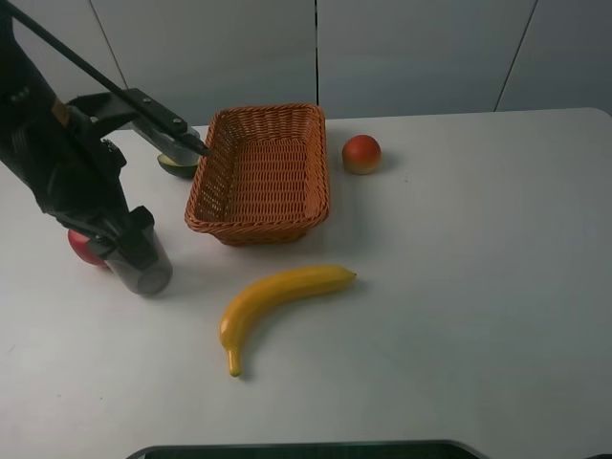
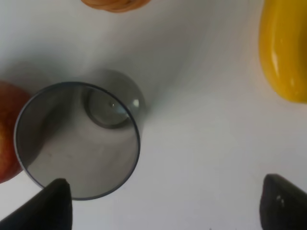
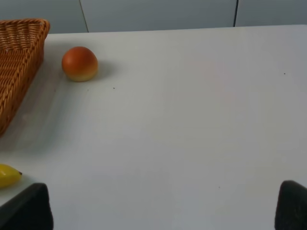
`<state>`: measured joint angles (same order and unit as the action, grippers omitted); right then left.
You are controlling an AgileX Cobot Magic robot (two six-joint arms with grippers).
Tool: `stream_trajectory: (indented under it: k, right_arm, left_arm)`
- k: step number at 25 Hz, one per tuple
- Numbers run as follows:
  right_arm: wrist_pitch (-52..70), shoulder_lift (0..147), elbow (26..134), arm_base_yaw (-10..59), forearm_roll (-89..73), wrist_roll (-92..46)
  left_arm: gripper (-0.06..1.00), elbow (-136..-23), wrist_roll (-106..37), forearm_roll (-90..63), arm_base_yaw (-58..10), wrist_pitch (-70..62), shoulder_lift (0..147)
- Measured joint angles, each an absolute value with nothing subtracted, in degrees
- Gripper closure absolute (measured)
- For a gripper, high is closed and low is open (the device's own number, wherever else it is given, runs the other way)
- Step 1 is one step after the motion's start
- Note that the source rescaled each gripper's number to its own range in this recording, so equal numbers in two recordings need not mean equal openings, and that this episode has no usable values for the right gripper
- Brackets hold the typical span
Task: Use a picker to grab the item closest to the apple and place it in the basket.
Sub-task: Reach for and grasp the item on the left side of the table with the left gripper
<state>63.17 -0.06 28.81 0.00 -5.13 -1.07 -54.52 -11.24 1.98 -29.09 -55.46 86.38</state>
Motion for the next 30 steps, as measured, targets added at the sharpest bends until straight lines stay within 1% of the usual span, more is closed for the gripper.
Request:
stream_trajectory:
  k: [9,16,26,30]
  right_arm:
    - [63.2,-0.1,28.8,0.0,-5.1,-1.1]
    - [63.2,-0.1,28.8,0.0,-5.1,-1.1]
    - [63.2,-0.1,28.8,0.0,-5.1,-1.1]
    - [63.2,-0.1,28.8,0.0,-5.1,-1.1]
  left_arm:
    - [-0.06,-54.5,-10.3,2.4,-29.3,-52.1,87.7]
    - [-0.06,-54.4,-8.4,3.0,-29.3,-51.7,92.6]
    - [-0.06,-54.3,-5.0,5.5,-29.3,-49.4,93.4]
    - [-0.06,-51.2,-4.9,5.5,-29.3,-45.6,93.9]
